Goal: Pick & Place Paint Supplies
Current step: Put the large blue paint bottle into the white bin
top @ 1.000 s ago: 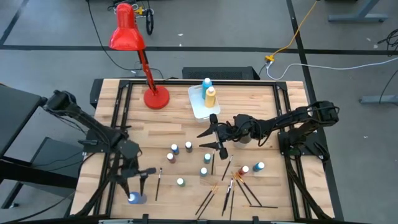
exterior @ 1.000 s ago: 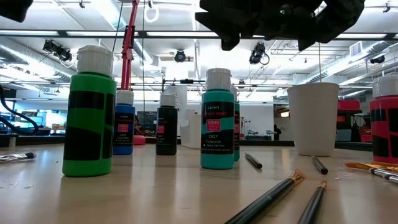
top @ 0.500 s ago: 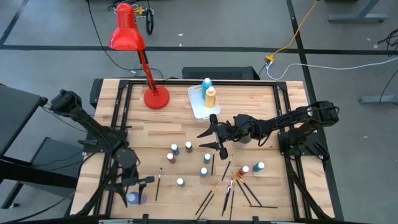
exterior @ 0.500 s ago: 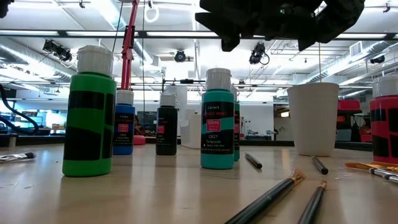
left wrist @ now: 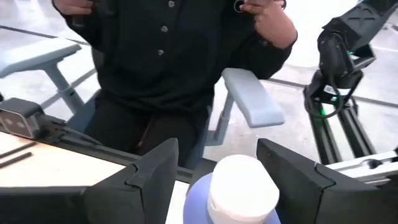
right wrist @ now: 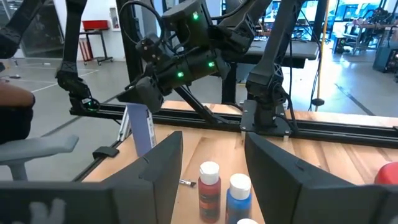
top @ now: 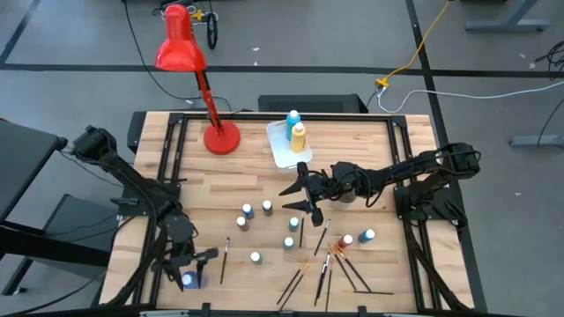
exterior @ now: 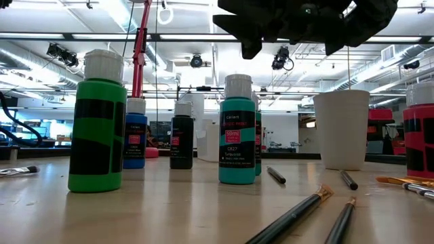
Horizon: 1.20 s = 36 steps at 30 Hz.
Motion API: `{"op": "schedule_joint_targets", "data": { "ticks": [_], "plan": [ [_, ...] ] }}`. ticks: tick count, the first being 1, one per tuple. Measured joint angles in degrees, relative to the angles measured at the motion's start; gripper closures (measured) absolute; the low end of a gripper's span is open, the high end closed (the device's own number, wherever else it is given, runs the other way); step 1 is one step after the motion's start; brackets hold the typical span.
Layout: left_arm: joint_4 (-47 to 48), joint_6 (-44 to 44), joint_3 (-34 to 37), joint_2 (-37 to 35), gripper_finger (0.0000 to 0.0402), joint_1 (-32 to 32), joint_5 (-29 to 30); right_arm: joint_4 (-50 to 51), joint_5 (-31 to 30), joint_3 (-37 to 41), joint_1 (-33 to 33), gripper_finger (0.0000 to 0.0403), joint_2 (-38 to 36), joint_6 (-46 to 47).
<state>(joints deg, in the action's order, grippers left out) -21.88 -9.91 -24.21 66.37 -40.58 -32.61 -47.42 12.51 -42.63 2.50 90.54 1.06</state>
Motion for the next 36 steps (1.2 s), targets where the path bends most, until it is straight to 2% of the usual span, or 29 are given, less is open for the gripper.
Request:
{"op": "schedule_joint_targets", "data": {
  "ticks": [9, 15, 19, 25, 32, 36],
  "plan": [
    [-0.36, 2.36, 0.00, 0.00, 0.0172, 0.00, 8.55, 0.00, 0.00, 0.00, 0.00, 0.0227, 0.00, 0.00],
    [0.56, 3.00, 0.00, 0.00, 0.0177, 0.00, 8.49, 0.00, 0.00, 0.00, 0.00, 0.0227, 0.00, -0.02],
    [1.14, 2.34, 0.00, 0.00, 0.0206, 0.00, 8.36, 0.00, 0.00, 0.00, 0.00, 0.0227, 0.00, -0.02],
    [1.26, 0.49, -0.02, -0.04, 0.0280, 0.00, 8.16, 0.00, 0.00, 0.00, 0.00, 0.0227, 0.00, -0.04],
    [0.41, 1.93, -0.05, -0.04, 0.0281, 0.72, 11.13, -0.07, -0.02, 0.00, -0.01, 0.0227, 0.02, -0.07],
    [3.35, 3.18, -2.90, -0.14, 0.0277, 2.45, 12.51, -0.07, -0.02, 0.00, 0.00, 0.0227, 0.02, -0.07]
  ]
}}
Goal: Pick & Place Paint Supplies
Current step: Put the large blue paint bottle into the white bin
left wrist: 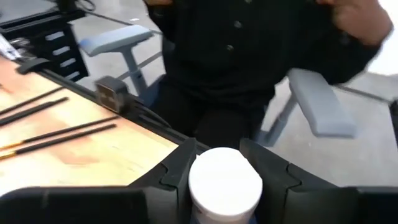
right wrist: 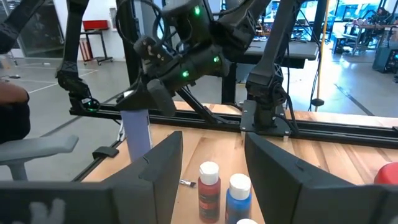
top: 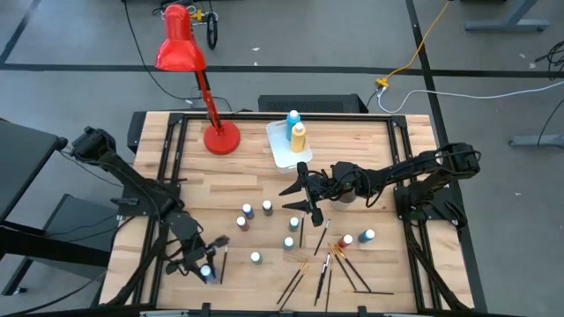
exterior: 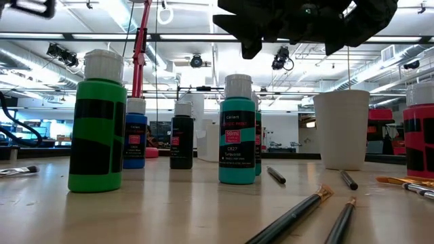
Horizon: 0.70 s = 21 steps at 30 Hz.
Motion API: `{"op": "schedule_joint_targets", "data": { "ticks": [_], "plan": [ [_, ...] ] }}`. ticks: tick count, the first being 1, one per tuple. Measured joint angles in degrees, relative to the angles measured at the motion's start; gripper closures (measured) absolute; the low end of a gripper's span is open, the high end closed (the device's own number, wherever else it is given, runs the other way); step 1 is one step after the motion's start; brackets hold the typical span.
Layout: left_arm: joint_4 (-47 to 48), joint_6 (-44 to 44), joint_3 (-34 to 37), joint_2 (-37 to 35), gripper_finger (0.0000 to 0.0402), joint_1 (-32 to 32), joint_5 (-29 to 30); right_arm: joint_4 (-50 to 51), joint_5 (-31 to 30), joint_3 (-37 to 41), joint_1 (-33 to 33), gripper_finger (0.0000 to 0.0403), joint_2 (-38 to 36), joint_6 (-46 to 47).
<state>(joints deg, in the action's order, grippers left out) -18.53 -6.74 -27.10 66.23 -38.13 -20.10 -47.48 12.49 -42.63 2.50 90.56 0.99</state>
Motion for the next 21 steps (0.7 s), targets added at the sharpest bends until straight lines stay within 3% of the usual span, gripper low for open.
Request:
{"op": "schedule_joint_targets", "data": {
  "ticks": [7, 12, 17, 21],
  "plan": [
    [15.04, -3.84, -8.01, -3.41, 0.0281, 4.92, 2.14, -0.01, -0.10, 0.00, 0.57, 0.0227, 0.00, 0.60],
    [27.72, -10.41, -15.44, -7.58, 0.0281, 8.65, 7.95, -0.41, -0.51, 0.00, 1.42, 0.0227, 0.00, -1.02],
    [39.82, -16.53, -27.55, -10.26, 0.0279, 13.23, 14.43, -0.48, -8.81, 0.00, 1.77, 0.0227, 0.00, -1.44],
    [43.02, -21.99, -35.47, -10.32, 0.0278, 16.52, 22.46, 1.17, -18.73, 0.00, 1.74, 0.0227, 0.00, -1.96]
  ]
}}
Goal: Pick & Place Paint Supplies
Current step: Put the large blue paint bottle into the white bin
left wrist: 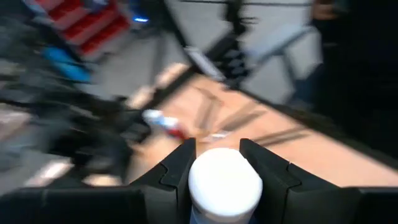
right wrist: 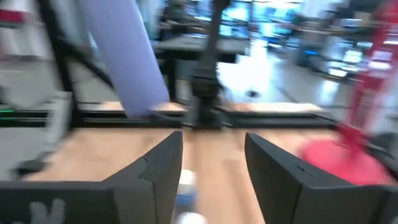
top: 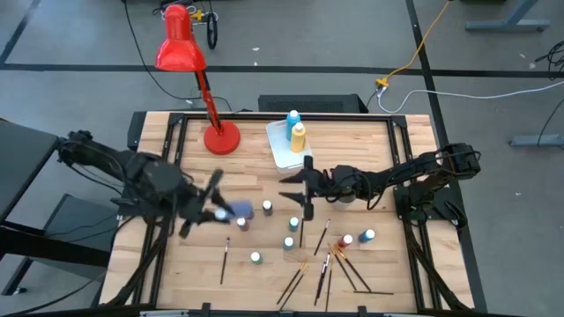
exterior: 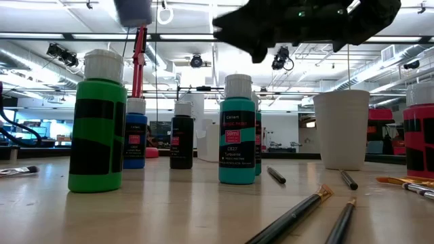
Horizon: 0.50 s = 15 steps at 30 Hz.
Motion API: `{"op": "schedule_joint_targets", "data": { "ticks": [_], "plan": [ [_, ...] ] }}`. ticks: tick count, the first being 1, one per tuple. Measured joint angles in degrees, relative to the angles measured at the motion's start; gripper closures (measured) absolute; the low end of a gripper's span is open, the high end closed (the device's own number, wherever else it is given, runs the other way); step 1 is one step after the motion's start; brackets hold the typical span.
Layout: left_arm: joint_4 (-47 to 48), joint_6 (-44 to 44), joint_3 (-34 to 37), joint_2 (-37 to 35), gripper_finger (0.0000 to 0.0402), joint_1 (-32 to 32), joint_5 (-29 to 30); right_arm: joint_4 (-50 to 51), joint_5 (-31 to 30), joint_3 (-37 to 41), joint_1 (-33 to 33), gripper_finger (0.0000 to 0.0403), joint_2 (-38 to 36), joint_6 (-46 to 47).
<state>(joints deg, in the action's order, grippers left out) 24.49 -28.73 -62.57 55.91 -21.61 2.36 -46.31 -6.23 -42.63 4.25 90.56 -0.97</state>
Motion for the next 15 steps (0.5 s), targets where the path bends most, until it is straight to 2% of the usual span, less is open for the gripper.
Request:
{"op": "schedule_joint_targets", "data": {
  "ticks": [3, 6, 8, 11, 15],
  "plan": [
    [-4.33, -3.46, -1.96, 0.37, 0.0280, 4.28, 6.10, 3.29, -6.40, 0.00, 0.00, 0.0227, 0.00, -2.98],
    [-8.32, -4.21, -1.96, 1.29, 0.0279, 10.17, 7.71, 7.85, -12.28, 0.00, 0.00, 0.0227, 0.00, -3.99],
    [-11.34, -2.48, -1.90, 2.50, 0.0276, 14.65, 5.08, 10.88, -17.53, 0.00, 0.00, 0.0227, 0.02, -1.69],
    [-17.19, 0.68, -1.92, 6.06, 0.0278, 21.36, -1.84, 14.06, -27.08, -0.02, 0.03, 0.0227, 0.01, 2.25],
    [-22.55, 4.57, -1.92, 12.34, 0.0280, 29.19, -5.75, 18.04, -40.06, -0.02, 1.30, 0.0227, -0.48, 3.50]
  ]
}}
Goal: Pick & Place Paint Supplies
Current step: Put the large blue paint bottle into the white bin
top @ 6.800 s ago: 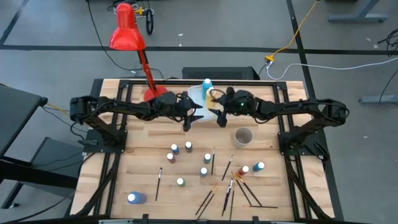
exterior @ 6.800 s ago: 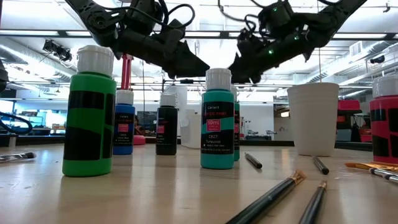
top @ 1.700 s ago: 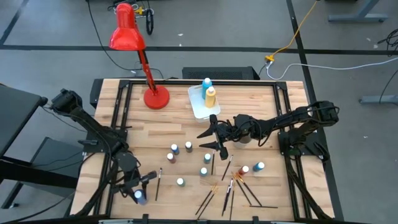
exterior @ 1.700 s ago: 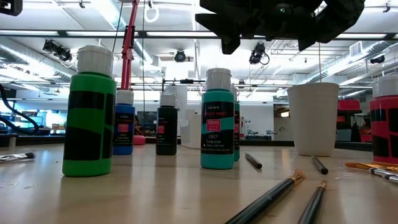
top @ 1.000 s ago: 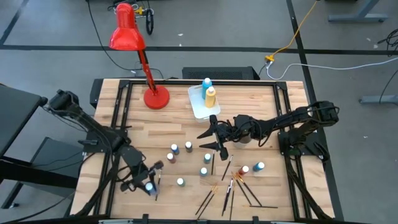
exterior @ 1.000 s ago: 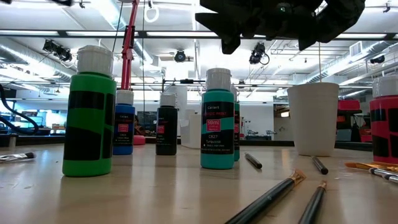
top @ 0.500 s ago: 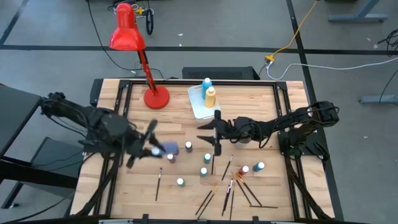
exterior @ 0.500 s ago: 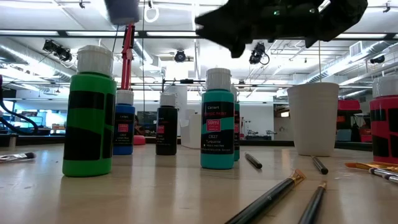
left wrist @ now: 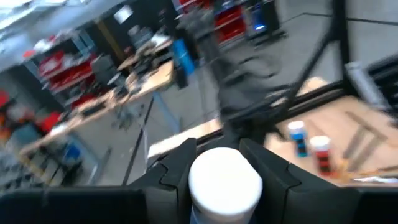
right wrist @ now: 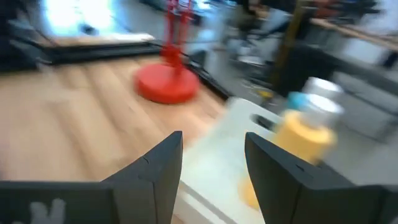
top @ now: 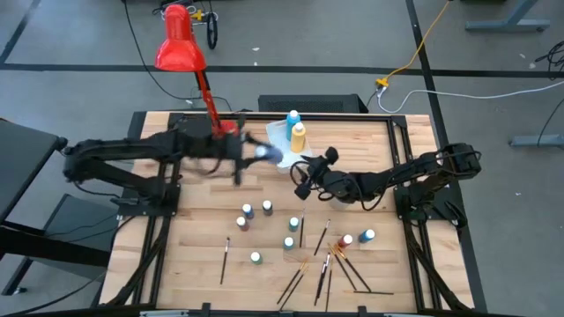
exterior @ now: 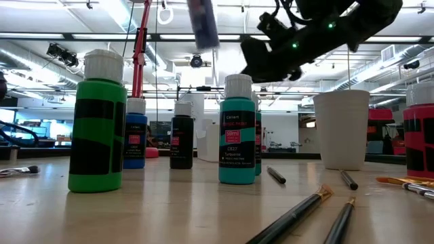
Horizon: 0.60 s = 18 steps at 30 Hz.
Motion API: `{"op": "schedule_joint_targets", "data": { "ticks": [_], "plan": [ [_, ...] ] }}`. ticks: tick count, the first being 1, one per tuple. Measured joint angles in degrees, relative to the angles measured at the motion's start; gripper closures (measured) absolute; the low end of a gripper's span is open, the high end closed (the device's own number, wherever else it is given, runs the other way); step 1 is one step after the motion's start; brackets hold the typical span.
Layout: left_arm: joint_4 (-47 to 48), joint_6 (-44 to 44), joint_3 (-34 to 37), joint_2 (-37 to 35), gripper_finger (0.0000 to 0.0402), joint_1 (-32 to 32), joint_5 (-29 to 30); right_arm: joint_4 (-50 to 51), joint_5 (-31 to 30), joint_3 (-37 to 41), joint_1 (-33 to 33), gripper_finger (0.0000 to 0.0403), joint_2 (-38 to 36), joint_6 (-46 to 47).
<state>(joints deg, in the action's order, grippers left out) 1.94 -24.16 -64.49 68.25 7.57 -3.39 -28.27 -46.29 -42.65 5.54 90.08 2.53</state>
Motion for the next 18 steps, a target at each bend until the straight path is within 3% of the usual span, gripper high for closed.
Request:
{"op": "schedule_joint_targets", "data": {
  "ticks": [8, 12, 18],
  "plan": [
    [-13.55, 7.56, 0.10, 14.08, 0.0279, 10.84, -11.28, 19.41, -14.58, 0.01, 5.40, 0.0227, -8.93, 7.20],
    [-21.81, 12.27, 0.09, 21.41, 0.0280, 13.37, -13.36, 32.85, -16.32, -0.02, 7.18, 0.0227, -15.15, 15.93],
    [-27.97, 14.49, 0.09, 29.40, 0.0272, 14.18, -10.07, 44.21, -15.13, 0.02, 7.56, 0.0227, -18.88, 27.01]
  ]
}}
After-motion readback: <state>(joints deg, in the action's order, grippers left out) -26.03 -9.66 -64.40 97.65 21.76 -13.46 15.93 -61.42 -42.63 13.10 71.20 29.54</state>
